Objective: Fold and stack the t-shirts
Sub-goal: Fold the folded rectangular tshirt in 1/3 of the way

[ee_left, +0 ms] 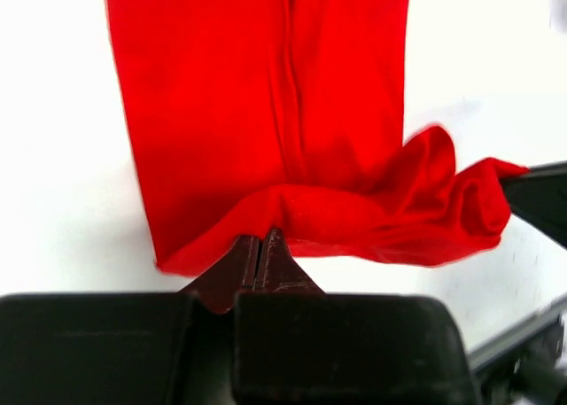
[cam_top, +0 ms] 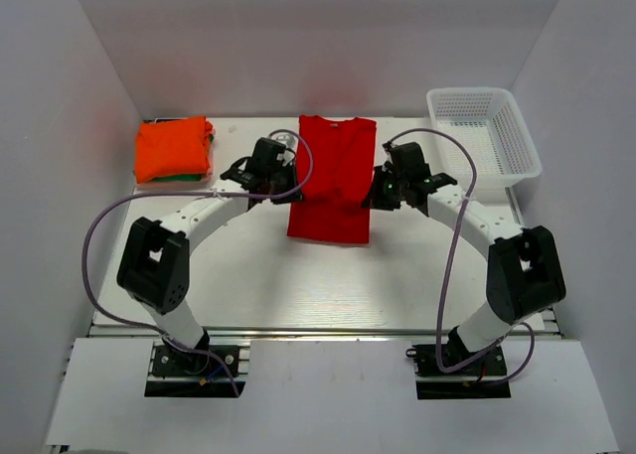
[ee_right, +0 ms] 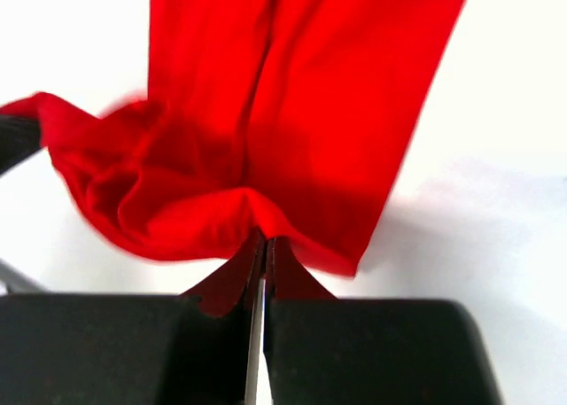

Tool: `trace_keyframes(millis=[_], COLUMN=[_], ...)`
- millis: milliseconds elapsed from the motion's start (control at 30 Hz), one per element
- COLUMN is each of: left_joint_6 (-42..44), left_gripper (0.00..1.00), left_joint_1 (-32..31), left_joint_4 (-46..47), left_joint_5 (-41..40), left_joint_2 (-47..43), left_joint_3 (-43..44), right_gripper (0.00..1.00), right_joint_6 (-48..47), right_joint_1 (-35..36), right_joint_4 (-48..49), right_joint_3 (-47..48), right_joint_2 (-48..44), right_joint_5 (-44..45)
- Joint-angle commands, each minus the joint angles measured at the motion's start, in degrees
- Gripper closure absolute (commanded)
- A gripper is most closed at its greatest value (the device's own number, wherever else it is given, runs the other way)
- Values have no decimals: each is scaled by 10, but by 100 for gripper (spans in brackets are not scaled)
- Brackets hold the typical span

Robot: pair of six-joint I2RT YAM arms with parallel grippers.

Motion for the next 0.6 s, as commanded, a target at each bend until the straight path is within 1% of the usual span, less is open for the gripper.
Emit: trace_keyframes(millis=[0,167,200,267,400,533,567], left_joint_6=[5,44,51,69,77,82,82], left_gripper=[100,100,100,100,100,100,100], left_joint_1=[17,34,40,40,53,60,66], left_joint_4=[-4,-17,-11,3,-14,-4,2], left_joint_5=[-22,-15,-9,-4,8,14,28], left_joint_2=[34,97,105,129,178,207,212], left_joint_3=[73,160,167,186,239,265,275], right_gripper=[100,100,100,100,100,100,100], right_joint_6=[-25,-46,-51,-57,-57,-62,-67], right_joint_1=[-22,-59,-53,-63,-75,-94,-96], right_joint_4=[-24,-26,-21,-22,-19,-17,-15], right_joint_3=[55,128,134,158,184,215,225], right_joint_2=[28,88,94,117,153,179,194], right_joint_5=[21,-10,-16,-28,-41,-49,-52])
